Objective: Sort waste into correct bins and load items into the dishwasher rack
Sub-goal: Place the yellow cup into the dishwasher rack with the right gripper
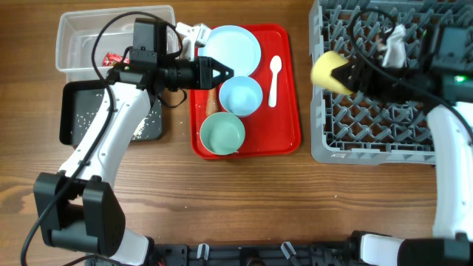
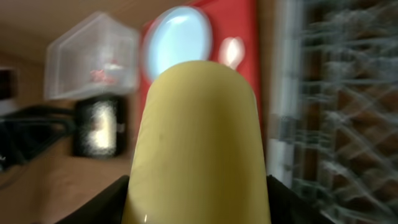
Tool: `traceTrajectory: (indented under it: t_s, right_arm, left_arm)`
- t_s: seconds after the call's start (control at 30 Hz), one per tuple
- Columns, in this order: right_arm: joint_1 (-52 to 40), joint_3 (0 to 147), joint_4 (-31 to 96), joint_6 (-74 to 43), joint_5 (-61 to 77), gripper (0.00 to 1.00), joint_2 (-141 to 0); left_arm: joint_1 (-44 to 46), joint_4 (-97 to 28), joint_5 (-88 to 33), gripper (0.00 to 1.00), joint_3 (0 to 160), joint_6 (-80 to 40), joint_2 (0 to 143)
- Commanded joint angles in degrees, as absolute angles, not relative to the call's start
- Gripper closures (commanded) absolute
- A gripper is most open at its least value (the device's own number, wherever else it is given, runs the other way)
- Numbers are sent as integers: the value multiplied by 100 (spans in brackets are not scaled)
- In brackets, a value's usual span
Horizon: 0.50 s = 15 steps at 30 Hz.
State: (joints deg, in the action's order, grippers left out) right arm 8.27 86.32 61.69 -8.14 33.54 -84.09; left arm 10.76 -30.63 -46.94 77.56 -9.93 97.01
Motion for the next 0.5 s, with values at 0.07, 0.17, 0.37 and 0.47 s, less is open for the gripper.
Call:
traceTrajectory:
  t_s: [0.07,0.17,0.37,0.47]
  right_arm:
    - [593,9378,7358,-1070,716,53,-8361]
    - [596,9373,7867,-1039,663,52,-8722]
    - [489,9308,8523,-773,493,53,-9686]
    - [287,9225,8532,-753,491,52,-9918]
  left_arm:
    - [1076,-3352,-2832,69,7811,-941,9633]
    - [1076,-3402,-2692,68,7802,-941,9633]
    - [1076,-3417,-2532,65,7802,-939,9633]
    - [1076,-3420,-2493,65,7802,-941,9633]
